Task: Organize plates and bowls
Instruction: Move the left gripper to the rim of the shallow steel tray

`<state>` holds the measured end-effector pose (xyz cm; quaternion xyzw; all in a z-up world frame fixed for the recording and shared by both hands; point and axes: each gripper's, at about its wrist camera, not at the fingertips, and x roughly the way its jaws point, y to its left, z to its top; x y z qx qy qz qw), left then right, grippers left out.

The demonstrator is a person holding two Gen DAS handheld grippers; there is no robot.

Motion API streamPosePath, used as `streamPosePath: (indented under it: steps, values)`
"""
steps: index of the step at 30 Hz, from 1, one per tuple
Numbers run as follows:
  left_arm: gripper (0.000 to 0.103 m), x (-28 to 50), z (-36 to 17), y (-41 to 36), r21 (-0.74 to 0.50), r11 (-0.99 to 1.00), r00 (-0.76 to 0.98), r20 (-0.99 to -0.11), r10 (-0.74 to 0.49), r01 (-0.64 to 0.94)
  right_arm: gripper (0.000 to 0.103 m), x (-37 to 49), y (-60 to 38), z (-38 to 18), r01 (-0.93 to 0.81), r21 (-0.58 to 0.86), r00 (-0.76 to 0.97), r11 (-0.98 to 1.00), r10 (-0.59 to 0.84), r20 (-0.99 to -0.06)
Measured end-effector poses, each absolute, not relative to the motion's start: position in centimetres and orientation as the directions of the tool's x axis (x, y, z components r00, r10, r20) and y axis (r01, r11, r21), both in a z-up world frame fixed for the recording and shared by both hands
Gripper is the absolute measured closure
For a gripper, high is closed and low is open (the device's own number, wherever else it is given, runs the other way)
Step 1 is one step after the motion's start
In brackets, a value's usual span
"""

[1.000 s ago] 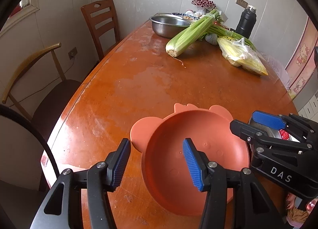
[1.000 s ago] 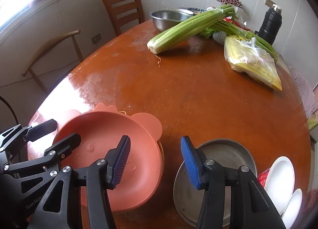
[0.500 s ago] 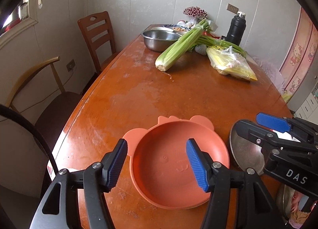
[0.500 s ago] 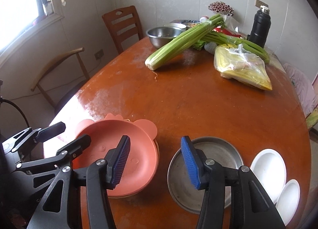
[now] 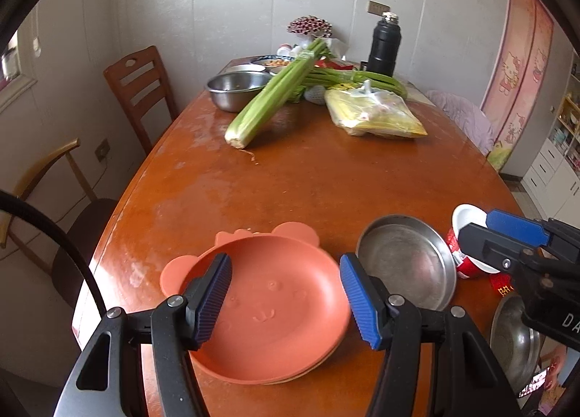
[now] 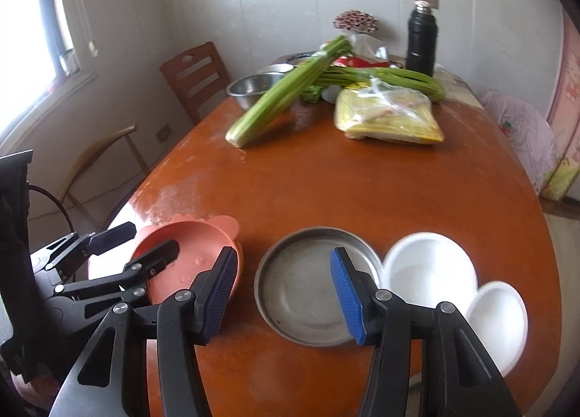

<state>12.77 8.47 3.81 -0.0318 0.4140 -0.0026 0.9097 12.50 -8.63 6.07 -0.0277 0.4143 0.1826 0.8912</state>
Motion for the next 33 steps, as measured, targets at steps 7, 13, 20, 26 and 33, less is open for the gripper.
streamPosePath:
  steps: [7, 13, 20, 26, 33]
  values:
    - [0.041, 13.6, 4.0, 4.9, -0.041, 0.997, 0.649, -0.757, -0.077, 0.071, 0.048, 11.3, -13.2, 5.4, -0.261, 0.136, 0.593, 0.956, 0.27, -0.759]
    - [0.041, 14.7, 3.8, 2.5, 0.0, 0.989, 0.624, -0.776, -0.091, 0.145, 0.048, 10.2, -15.3, 4.2, -0.23, 0.172, 0.571, 0.958, 0.276, -0.773]
    - [0.041, 16.9, 2.6, 0.5, 0.038, 0.97, 0.569, -0.815, -0.109, 0.24, 0.048, 10.3, -15.7, 1.7, -0.202, 0.244, 0.498, 0.948, 0.314, -0.808]
    - [0.041, 18.7, 0.9, -0.2, 0.041, 0.959, 0.519, -0.847, -0.115, 0.279, 0.048, 11.3, -15.3, 0.2, -0.174, 0.25, 0.464, 0.952, 0.303, -0.832]
    - [0.041, 20.7, -1.3, -0.9, 0.058, 0.954, 0.473, -0.876, -0.093, 0.295, 0.048, 12.8, -14.0, -1.6, -0.157, 0.204, 0.427, 0.966, 0.252, -0.868]
